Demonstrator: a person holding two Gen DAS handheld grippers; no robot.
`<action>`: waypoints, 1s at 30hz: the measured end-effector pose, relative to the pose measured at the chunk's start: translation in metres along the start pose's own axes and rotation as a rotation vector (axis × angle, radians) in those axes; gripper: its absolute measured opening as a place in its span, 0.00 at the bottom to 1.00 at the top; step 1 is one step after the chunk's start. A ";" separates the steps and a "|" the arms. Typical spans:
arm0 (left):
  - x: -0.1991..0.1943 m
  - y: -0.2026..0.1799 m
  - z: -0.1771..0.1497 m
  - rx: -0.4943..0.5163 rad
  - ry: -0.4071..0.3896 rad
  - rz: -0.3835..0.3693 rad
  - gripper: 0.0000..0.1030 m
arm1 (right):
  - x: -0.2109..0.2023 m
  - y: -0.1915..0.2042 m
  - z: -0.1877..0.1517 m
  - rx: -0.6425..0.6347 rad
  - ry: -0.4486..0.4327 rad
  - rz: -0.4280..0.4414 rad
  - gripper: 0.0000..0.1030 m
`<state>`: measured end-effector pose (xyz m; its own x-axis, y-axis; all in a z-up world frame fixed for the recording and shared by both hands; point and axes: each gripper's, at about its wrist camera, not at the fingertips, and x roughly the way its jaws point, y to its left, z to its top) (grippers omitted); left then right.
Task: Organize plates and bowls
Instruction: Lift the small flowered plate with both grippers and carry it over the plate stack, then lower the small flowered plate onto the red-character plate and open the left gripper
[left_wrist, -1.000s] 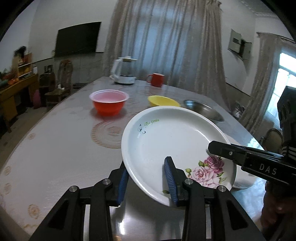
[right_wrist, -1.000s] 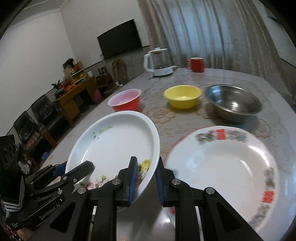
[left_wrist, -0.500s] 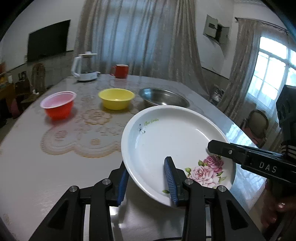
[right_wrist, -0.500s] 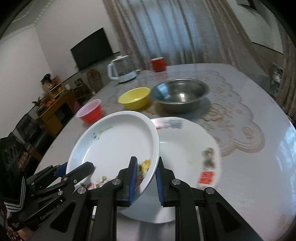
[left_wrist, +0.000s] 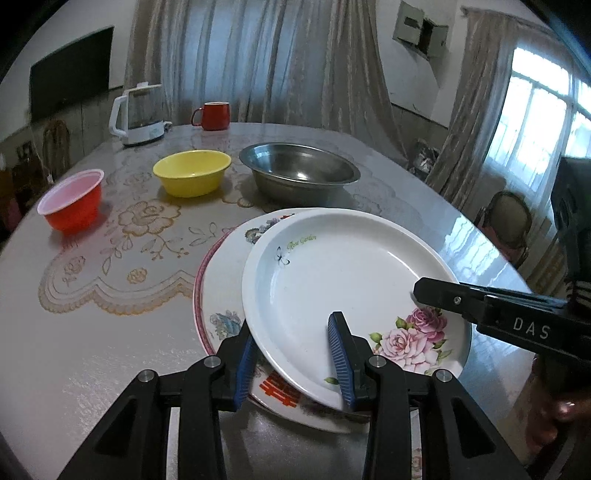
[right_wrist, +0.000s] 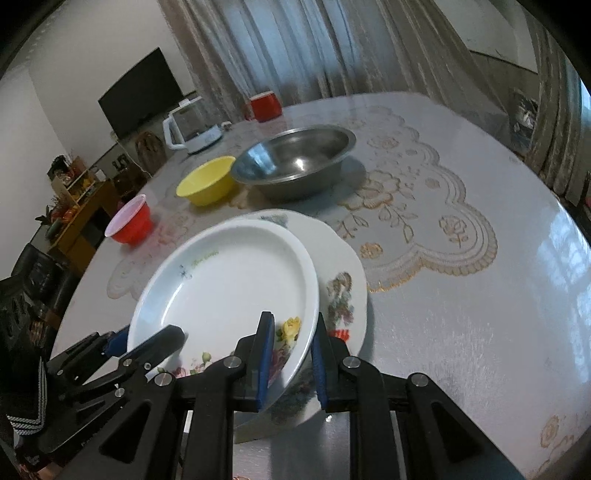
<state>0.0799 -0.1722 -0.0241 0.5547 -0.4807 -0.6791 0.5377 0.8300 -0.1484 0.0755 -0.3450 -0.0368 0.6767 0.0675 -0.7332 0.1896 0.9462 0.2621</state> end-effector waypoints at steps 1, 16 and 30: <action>0.001 0.000 0.000 0.003 0.003 0.002 0.38 | 0.001 0.000 -0.001 0.001 0.005 -0.003 0.18; 0.006 -0.005 0.006 0.014 0.029 0.017 0.56 | 0.011 0.009 0.008 -0.028 0.065 -0.071 0.28; -0.002 -0.004 0.008 0.021 0.080 0.024 0.76 | 0.025 0.022 0.017 -0.097 0.100 -0.141 0.31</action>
<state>0.0814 -0.1768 -0.0162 0.5153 -0.4360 -0.7378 0.5387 0.8343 -0.1167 0.1091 -0.3274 -0.0388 0.5735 -0.0410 -0.8182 0.2042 0.9744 0.0943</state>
